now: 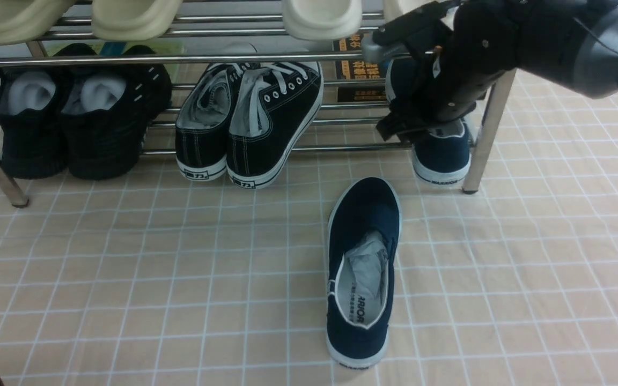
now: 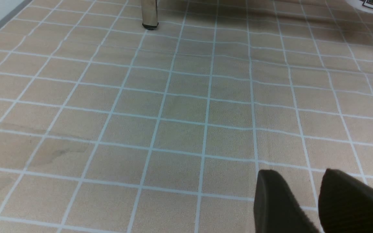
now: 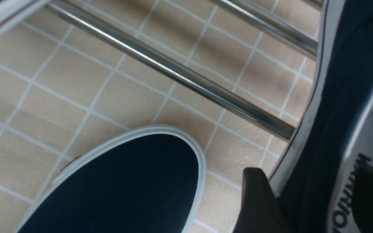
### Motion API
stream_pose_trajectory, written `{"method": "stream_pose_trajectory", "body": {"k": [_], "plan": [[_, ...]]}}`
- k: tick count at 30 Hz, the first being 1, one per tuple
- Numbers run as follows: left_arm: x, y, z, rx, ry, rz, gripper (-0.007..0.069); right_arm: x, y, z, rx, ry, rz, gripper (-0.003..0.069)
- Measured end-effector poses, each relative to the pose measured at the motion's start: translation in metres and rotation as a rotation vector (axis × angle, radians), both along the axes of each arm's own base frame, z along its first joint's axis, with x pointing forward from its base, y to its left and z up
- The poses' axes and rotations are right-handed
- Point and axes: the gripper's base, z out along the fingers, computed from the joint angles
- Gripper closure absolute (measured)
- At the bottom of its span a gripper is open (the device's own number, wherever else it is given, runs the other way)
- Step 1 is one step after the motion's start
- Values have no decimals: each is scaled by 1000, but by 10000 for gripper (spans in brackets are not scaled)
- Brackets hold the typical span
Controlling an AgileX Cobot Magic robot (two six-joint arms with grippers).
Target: Take the shoes off the shelf from the light coffee tablecloth by hand.
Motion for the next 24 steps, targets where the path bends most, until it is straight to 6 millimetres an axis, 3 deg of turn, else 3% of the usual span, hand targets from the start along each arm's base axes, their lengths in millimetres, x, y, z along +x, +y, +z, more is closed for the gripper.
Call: {"method": "stream_pose_trajectory", "body": {"k": [6, 8, 12, 17, 19, 24], "plan": [[0, 0, 0, 0, 0, 1, 384, 7, 2, -22, -29, 30, 4, 271], [0, 0, 0, 0, 0, 1, 384, 7, 2, -24, -35, 34, 4, 338], [0, 0, 0, 0, 0, 1, 384, 0, 1, -19, -28, 85, -9, 610], [0, 0, 0, 0, 0, 1, 384, -33, -4, 10, -50, 244, -23, 637], [0, 0, 0, 0, 0, 1, 384, -54, -7, 30, -56, 311, -10, 636], [0, 0, 0, 0, 0, 1, 384, -78, -16, 67, -19, 271, 3, 637]]}}
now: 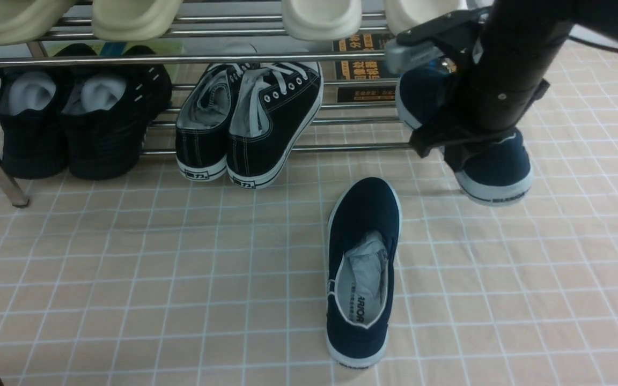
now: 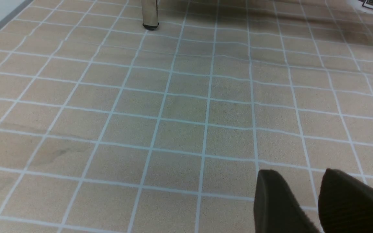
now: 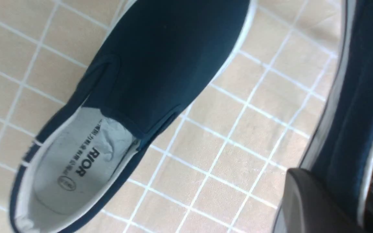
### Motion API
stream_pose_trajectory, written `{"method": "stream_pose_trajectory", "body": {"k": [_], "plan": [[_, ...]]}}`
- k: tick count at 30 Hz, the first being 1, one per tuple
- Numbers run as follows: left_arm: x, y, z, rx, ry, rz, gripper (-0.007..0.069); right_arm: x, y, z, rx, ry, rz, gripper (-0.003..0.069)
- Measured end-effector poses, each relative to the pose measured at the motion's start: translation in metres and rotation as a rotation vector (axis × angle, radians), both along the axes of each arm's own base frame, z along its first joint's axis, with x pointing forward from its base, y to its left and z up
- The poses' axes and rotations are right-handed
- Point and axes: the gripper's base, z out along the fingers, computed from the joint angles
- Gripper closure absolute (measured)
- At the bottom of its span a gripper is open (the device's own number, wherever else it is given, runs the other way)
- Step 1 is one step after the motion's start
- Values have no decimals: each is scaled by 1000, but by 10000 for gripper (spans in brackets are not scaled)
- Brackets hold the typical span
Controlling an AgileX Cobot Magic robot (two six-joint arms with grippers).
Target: Take the shoes off the shelf from the light coffee tablecloth by hand.
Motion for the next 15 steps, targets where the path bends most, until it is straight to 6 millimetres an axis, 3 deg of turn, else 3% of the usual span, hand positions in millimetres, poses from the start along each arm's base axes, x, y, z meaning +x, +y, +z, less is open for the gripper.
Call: {"method": "stream_pose_trajectory", "body": {"k": [6, 10, 15], "plan": [[0, 0, 0, 0, 0, 0, 384, -25, -9, -1, 31, 48, -21, 637], [0, 0, 0, 0, 0, 0, 384, -41, -11, -32, 49, 159, -47, 637], [0, 0, 0, 0, 0, 0, 384, -40, -10, -65, 62, 170, -66, 637]]}}
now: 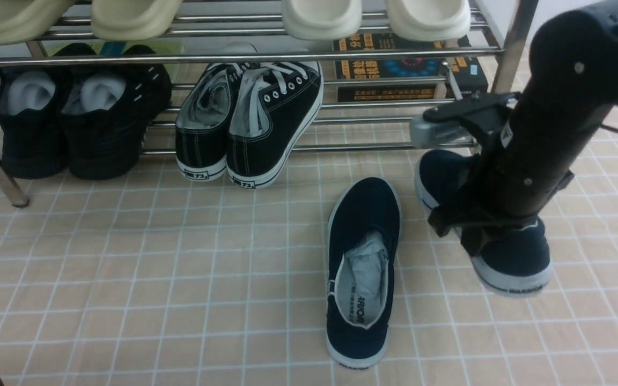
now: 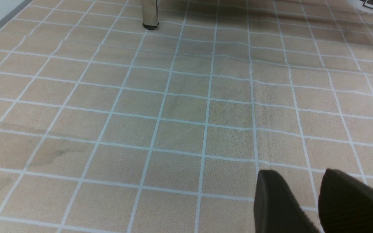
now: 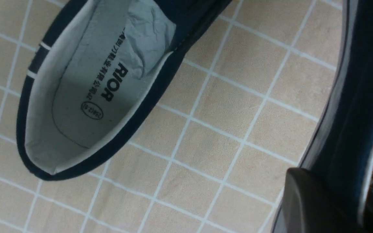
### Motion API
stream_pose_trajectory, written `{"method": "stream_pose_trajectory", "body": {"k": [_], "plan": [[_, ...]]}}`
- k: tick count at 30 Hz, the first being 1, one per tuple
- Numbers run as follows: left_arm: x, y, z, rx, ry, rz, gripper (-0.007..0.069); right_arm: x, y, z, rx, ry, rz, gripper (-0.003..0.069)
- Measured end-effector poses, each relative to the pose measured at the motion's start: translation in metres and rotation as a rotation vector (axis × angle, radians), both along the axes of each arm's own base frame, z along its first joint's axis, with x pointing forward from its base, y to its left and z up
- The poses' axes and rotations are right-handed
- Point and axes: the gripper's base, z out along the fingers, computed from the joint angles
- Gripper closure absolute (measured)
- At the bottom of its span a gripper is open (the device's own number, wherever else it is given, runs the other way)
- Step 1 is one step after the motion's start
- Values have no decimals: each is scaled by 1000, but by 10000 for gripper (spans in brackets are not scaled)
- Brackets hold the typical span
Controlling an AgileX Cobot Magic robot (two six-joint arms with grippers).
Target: Take the shoes off the shelf from the light coffee tablecloth by hand.
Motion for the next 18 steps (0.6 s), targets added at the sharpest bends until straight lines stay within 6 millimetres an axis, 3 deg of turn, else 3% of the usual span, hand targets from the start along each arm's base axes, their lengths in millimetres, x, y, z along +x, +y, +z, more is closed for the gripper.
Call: {"method": "stream_pose_trajectory", "body": {"k": [12, 18], "plan": [[0, 0, 0, 0, 0, 0, 384, 15, 9, -29, 57, -7, -138, 629], [0, 0, 0, 0, 0, 0, 384, 19, 12, -44, 53, 50, -219, 574]]}}
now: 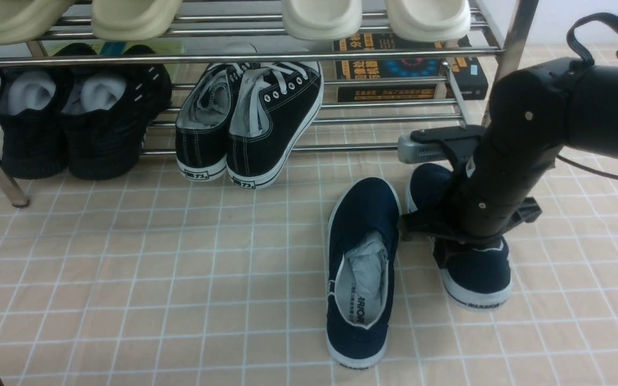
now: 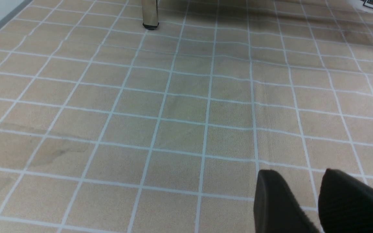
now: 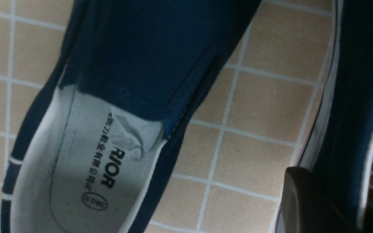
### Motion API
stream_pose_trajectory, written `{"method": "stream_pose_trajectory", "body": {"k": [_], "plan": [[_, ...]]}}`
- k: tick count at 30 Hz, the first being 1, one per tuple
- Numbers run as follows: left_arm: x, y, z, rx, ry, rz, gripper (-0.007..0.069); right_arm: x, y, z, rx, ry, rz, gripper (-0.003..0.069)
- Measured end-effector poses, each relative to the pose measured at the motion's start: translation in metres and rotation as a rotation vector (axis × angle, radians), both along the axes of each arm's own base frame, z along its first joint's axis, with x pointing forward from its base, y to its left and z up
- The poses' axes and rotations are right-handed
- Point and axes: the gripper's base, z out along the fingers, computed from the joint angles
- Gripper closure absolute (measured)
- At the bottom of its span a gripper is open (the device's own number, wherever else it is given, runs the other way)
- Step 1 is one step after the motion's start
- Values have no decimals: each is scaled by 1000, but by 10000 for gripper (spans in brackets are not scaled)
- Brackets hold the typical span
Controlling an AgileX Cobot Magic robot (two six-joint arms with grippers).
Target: Take the shoes off the shelf from the light coffee tablecloth by hand.
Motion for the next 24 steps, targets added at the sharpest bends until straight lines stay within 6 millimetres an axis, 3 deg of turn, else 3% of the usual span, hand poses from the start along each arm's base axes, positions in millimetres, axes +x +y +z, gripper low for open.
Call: {"method": "stream_pose_trajectory", "body": {"k": [7, 9, 14, 18, 24], "plan": [[0, 0, 0, 0, 0, 0, 384, -5, 5, 0, 58, 65, -31, 400], [0, 0, 0, 0, 0, 0, 384, -9, 8, 1, 81, 102, -23, 317], [0, 0, 0, 0, 0, 0, 384, -13, 13, 18, 98, 168, 92, 270], [0, 0, 0, 0, 0, 0, 384, -12, 14, 42, 112, 135, 156, 345], [0, 0, 0, 0, 0, 0, 384, -36, -1, 105, 148, -40, 206, 631]]}}
